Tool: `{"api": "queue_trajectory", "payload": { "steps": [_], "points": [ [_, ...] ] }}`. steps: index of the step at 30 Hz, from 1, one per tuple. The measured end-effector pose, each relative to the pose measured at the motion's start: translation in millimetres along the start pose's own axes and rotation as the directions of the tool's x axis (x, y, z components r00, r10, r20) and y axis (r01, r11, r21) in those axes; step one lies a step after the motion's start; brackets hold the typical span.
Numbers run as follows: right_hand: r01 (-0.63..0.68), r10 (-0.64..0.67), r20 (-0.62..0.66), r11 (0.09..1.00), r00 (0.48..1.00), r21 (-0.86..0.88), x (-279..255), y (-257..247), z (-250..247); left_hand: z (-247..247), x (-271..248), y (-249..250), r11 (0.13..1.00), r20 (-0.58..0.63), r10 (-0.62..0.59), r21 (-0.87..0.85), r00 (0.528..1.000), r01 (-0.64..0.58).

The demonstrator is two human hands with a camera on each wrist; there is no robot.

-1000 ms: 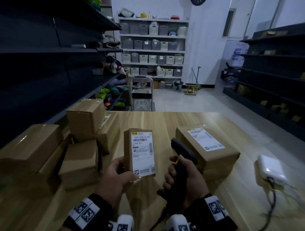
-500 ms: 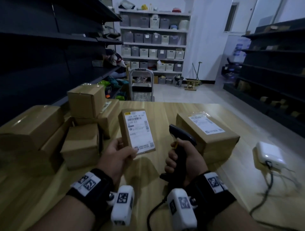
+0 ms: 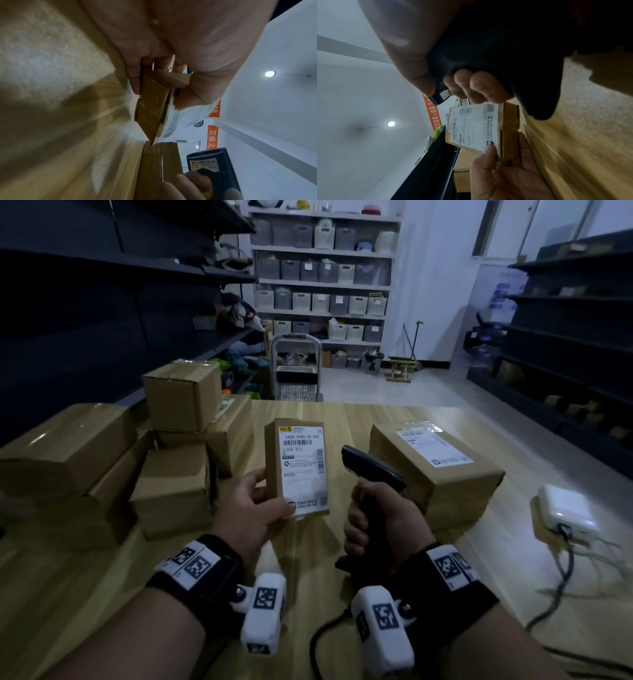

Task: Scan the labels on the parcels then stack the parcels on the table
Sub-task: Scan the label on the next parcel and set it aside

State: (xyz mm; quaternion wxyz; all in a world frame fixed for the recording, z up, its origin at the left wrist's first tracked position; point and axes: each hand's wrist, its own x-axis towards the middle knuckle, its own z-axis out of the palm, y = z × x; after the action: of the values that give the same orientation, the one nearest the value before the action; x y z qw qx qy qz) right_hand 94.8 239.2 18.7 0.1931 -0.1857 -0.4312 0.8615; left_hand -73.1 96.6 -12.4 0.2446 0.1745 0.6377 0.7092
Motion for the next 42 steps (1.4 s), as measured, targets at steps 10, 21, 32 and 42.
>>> {"api": "queue_trajectory", "payload": {
  "steps": [10,21,32,42],
  "points": [
    [0.019,-0.019,0.014,1.000,1.000,-0.011,2,2,-2,4,-11,11,0.993,-0.011,0.083,0.091,0.996,-0.082],
    [0.006,-0.007,-0.033,0.999,0.999,-0.035,0,1,-1,-2,-14,14,0.991,-0.052,0.100,0.097,0.994,-0.094],
    [-0.003,0.003,-0.039,1.000,0.999,0.008,-2,0,-2,-4,-11,11,0.989,-0.059,0.101,0.116,0.993,-0.094],
    [-0.023,0.023,-0.013,1.000,1.000,-0.018,0,0,-4,-6,-11,11,0.983,-0.061,0.108,0.156,0.992,-0.098]
  ]
}}
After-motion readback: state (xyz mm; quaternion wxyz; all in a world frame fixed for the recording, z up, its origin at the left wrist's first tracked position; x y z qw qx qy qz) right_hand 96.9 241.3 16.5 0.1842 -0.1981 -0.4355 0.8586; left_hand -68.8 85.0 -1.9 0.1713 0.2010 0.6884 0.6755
